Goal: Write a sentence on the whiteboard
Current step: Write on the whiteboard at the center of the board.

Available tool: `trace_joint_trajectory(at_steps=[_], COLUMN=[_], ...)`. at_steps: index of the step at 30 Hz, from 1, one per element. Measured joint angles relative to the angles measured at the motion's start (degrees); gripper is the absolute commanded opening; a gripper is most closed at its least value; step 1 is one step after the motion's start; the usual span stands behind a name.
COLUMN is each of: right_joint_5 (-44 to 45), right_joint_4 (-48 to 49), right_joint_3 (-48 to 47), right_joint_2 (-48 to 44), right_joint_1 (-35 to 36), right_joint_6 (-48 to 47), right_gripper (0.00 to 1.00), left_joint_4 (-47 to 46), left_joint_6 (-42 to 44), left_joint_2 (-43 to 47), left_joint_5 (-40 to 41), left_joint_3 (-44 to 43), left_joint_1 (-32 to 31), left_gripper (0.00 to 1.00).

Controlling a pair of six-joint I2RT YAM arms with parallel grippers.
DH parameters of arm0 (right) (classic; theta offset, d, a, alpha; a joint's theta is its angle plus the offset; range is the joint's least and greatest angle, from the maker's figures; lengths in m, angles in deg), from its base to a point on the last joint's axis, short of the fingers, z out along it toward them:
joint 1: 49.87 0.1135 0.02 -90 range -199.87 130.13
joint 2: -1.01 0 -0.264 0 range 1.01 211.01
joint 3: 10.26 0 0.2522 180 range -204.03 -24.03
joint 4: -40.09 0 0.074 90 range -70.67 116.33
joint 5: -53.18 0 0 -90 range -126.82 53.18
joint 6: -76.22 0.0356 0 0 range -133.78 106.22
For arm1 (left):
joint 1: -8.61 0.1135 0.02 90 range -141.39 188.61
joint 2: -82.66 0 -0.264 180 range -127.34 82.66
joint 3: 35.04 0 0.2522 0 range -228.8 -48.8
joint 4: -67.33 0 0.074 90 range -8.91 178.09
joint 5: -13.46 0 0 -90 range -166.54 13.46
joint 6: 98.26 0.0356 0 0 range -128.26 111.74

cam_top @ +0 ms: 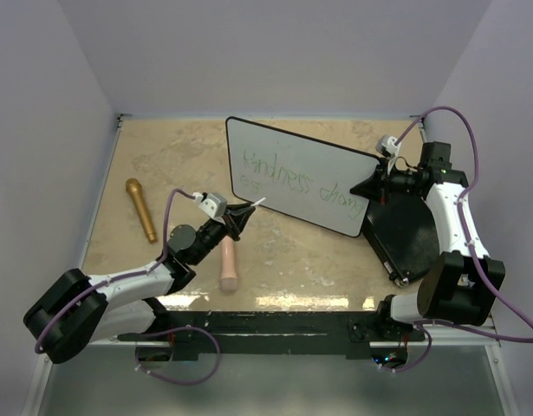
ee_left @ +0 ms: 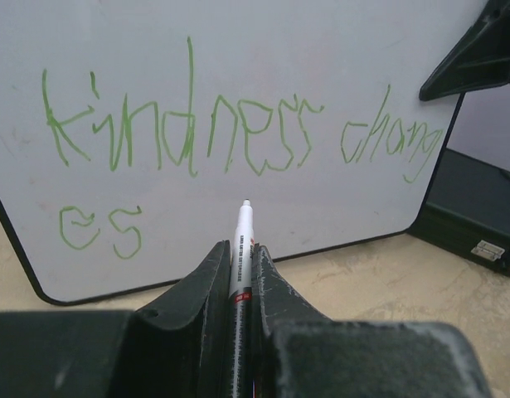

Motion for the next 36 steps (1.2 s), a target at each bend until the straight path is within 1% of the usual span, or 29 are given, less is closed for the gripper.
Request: trace_joint_trajectory(at_steps=[4,7,16,23,28,36], right_joint_5=[0.00,0.00,-0.02,-0.07,-0.09,-0.09], right_joint_4=[0.07,0.04,0.04,0.07,0.04,0.02], right_joint_3=[0.00,0.00,0.04,0.11,0.11,0.11], right_joint_2=[0.00,0.00,0.00,0.00,0.00,0.00], right_joint_1=[0.17,0.20,0.20,0.20,0.20,0.26], right_joint_6=[0.00,0.00,0.00,-0.02,-0.17,-0.37], right_gripper=[0.00,0.00,0.00,0.00,0.00,0.00], left_joint_4=[1.01,0.17,-7.17,-12.41,-13.53,-14.64], left_joint_6=[0.44,0.37,0.50,0.66,0.66,0.87], left_joint_2=[2.91,2.19,-7.74,-14.23,-17.53,-21.90], left_joint_5=[0.17,0.04,1.20,1.51,1.29,0.76], left_joint_3=[0.00,0.37,2.36,2.21,0.31,-5.31], left_joint_1=[0.00,0.00,0.07,3.04,3.45,3.45], left_gripper=[0.00,0.00,0.00,0.00,0.00,0.00])
